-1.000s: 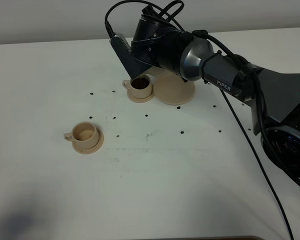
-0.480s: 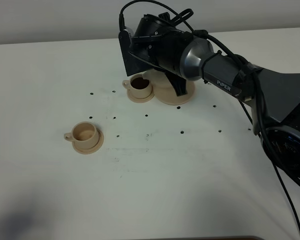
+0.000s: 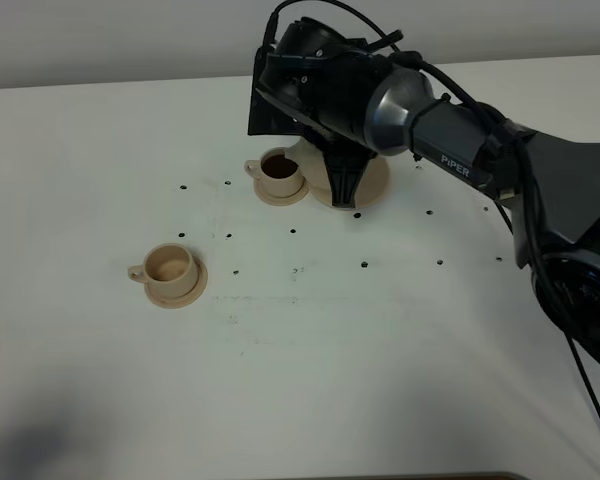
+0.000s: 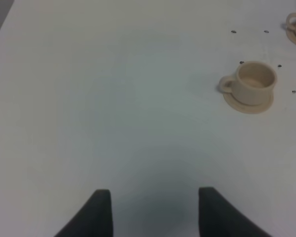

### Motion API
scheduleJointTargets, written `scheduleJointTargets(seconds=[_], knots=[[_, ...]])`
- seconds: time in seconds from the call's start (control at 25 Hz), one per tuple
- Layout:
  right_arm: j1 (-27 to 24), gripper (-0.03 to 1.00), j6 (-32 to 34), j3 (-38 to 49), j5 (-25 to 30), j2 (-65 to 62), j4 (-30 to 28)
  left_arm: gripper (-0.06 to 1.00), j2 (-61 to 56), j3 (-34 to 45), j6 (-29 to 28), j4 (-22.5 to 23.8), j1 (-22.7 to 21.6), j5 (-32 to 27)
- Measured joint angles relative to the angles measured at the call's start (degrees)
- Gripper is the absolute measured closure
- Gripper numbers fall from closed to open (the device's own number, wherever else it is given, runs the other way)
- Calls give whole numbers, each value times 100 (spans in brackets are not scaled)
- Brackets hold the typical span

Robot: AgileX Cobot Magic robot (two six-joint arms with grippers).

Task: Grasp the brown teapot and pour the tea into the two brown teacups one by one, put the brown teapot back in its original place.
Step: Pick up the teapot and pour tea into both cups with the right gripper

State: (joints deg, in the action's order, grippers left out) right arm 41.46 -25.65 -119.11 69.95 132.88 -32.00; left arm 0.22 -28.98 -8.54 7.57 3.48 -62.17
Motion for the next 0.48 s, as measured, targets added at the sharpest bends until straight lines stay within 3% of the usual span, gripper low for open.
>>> scheduleJointTargets(seconds=[0.2, 0.48], knots=[[-30, 88, 665, 0, 13, -363, 558, 51, 0, 0, 0, 0, 0, 0], [-310, 88, 1145, 0, 40, -429, 1995, 51, 0, 0, 0, 0, 0, 0]])
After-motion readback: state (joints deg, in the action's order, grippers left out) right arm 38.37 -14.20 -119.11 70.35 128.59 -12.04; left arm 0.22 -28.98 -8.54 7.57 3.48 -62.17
